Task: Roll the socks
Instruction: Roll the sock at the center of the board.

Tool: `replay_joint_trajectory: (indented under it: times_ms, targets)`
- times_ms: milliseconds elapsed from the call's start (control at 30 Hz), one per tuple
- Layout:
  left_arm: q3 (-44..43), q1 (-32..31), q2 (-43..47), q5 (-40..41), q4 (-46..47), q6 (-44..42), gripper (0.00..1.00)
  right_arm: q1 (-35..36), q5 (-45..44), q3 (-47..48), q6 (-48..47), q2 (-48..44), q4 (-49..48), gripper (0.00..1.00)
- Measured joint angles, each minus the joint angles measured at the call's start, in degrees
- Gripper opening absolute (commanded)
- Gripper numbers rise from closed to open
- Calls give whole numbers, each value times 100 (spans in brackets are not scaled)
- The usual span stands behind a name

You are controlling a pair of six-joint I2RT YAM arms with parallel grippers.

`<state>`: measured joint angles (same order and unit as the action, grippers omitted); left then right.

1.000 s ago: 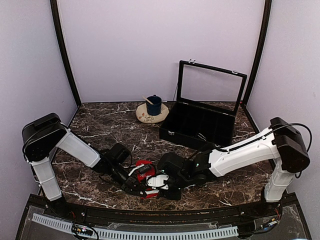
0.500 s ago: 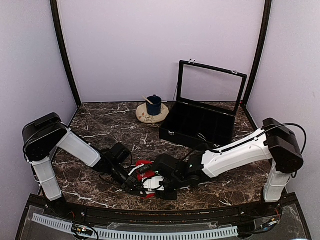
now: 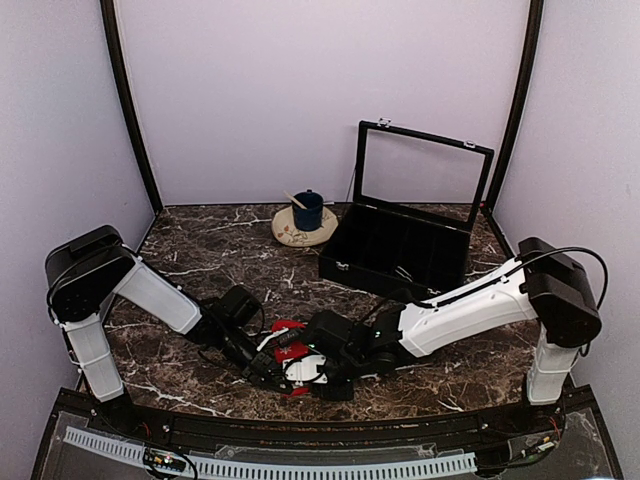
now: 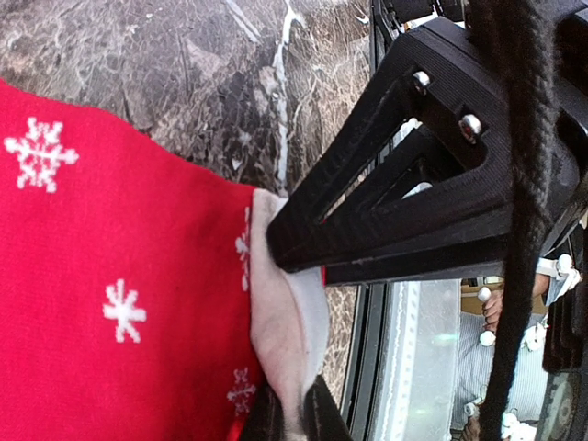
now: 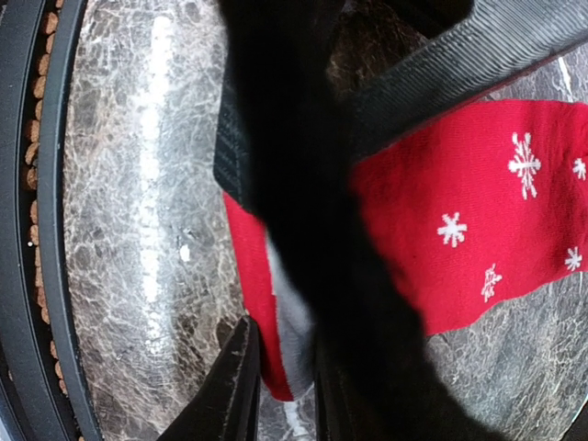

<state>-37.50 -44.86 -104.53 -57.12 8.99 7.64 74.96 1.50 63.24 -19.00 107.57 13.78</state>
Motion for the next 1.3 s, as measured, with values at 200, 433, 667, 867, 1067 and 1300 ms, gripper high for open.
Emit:
replay_joint_trajectory:
  times_ms: [200, 433, 667, 867, 1067, 1300]
  targets:
    - [0, 11, -2, -24, -28, 4, 0, 0, -4, 87, -33, 90, 13, 16]
    - [0, 42, -2, -50, -107, 28, 3, -7, 0, 131, -39, 160, -24, 12]
    - [46, 72, 116, 0, -214, 87, 25, -35, 94, 131, 26, 186, -144, 5]
    - [201, 72, 529, 446, -256, 258, 31, -68, 264, 186, 120, 249, -223, 3]
    - [415, 72, 944, 1067, -122, 494, 34, -127, 496, 269, 247, 306, -201, 2]
    - [695, 70, 1453, 2017, 107, 804, 37, -247, 833, 481, 481, 433, -79, 2]
